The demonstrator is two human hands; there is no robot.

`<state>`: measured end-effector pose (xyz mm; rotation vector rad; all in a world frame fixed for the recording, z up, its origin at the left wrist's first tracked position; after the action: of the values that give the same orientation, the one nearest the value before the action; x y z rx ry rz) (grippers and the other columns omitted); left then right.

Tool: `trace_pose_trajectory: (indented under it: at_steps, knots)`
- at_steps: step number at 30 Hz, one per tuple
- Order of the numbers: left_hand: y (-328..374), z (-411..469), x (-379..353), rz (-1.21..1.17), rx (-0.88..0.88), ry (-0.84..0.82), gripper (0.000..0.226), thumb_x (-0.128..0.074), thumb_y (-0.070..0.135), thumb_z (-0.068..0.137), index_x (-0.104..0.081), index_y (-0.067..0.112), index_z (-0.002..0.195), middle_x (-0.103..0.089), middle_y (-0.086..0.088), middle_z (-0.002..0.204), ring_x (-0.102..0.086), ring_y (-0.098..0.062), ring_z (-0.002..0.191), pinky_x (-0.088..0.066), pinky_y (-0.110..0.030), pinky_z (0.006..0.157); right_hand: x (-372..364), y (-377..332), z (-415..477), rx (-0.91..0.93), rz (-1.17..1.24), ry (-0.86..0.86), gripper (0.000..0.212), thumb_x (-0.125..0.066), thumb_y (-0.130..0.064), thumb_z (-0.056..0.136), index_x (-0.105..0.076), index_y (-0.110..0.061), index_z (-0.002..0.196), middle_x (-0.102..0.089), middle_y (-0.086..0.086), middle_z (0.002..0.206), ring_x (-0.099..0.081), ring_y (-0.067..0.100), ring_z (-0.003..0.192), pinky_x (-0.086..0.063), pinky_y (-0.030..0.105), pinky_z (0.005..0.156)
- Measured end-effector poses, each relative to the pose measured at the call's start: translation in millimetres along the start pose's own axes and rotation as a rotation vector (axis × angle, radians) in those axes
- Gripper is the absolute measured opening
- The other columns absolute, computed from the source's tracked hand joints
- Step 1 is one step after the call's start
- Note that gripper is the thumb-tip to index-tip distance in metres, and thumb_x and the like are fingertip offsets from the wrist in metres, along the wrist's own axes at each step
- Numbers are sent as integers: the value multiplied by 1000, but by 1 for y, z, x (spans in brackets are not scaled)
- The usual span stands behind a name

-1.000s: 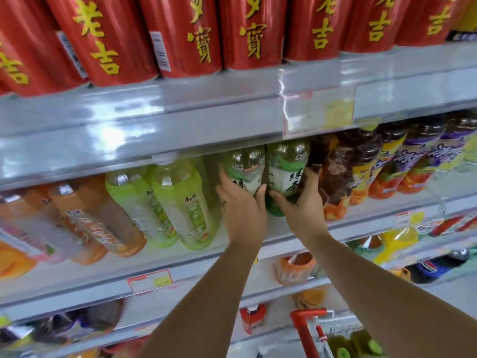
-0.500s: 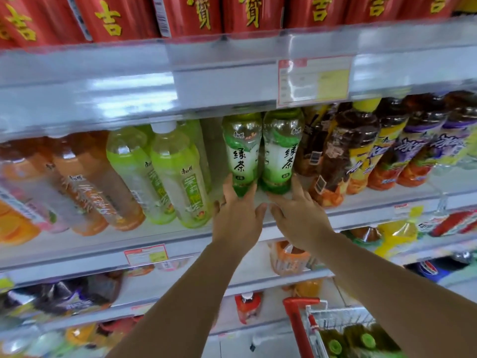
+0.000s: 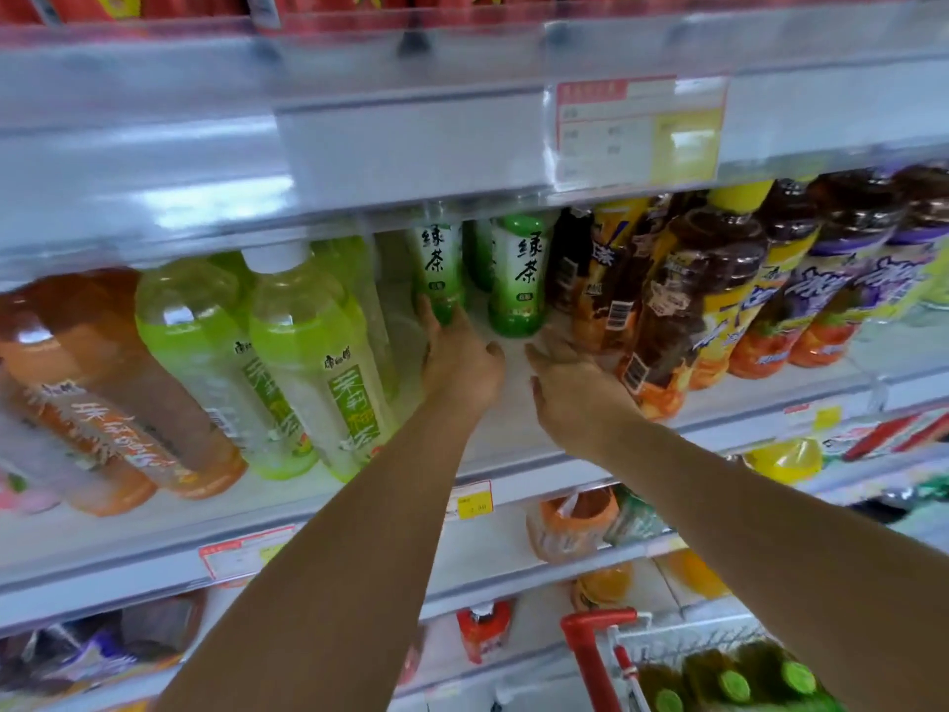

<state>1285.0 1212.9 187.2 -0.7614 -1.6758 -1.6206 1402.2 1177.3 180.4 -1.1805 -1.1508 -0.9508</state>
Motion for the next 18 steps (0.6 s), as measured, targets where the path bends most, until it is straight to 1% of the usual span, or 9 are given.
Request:
trace_pose_trajectory:
  at_steps: [1,3,5,6,8,10,13,16,18]
  knots:
    - [4,-9,0,-33,-29,25,64,-48,25,96,-16,14,150,8,-11,158,-17,-24,142,-20,-30,111,4,-2,-16,76,29,112,50,-44,-9,94,-34,-10,143,-27,15,152,-32,31,137,-36,40,107]
    - [13,-38,-1,-107,-147,112,55,-50,19,94,-31,15,145,-5,-10,156,-34,-22,134,-26,-27,106,10,1,-58,195,139,318,42,-53,2,82,-58,-4,124,-56,18,129,-55,31,117,-47,35,95]
    - [22,-79,-3,-217,-341,233,43,-49,11,90,-49,13,133,-28,-11,147,-44,-17,120,-32,-23,97,7,16,-105,207,285,380,34,-52,-1,82,-66,-7,112,-66,11,112,-63,26,102,-52,31,85]
    - [26,-102,-8,-259,-438,270,38,-46,10,88,-56,11,124,-39,-11,138,-46,-14,114,-35,-22,95,0,27,-126,185,334,360,31,-51,-4,83,-67,-9,109,-67,7,108,-64,23,98,-52,31,83]
    - [29,-145,-30,-289,-587,265,31,-43,10,87,-63,11,110,-52,-7,121,-51,-14,105,-41,-26,91,-23,54,-169,103,379,277,29,-50,-7,85,-67,-12,108,-68,2,104,-63,19,96,-53,31,80]
    - [26,-179,-64,-299,-628,170,26,-44,9,88,-65,12,104,-58,-3,112,-57,-17,100,-47,-30,86,-55,91,-210,-46,389,187,27,-52,-9,88,-67,-16,109,-66,-1,108,-62,17,98,-52,29,81]
    - [5,-214,-131,-226,-568,-27,29,-42,16,87,-64,14,105,-60,-1,109,-58,-19,99,-50,-37,84,-108,149,-265,-296,330,21,30,-57,-12,88,-64,-21,116,-63,-2,117,-58,19,109,-44,27,88]
    - [-23,-236,-194,-72,-479,-192,31,-46,17,83,-66,18,107,-61,-1,110,-59,-24,103,-48,-46,91,-161,192,-306,-515,286,-214,41,-57,-19,90,-53,-23,130,-52,0,134,-45,22,125,-39,31,97]
    - [-38,-247,-225,60,-473,-227,30,-57,13,78,-68,23,103,-64,1,106,-60,-25,104,-41,-49,99,-192,208,-324,-588,269,-360,51,-56,-24,89,-42,-27,138,-42,2,143,-37,24,131,-38,35,102]
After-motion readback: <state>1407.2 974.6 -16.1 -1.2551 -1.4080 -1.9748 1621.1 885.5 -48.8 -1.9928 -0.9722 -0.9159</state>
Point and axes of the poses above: each hand's wrist, its own z-axis towards the middle knuckle, its own x-axis out of the back of the hand, y = z × x, the point moved 4 cm from there along z, towards the middle knuckle
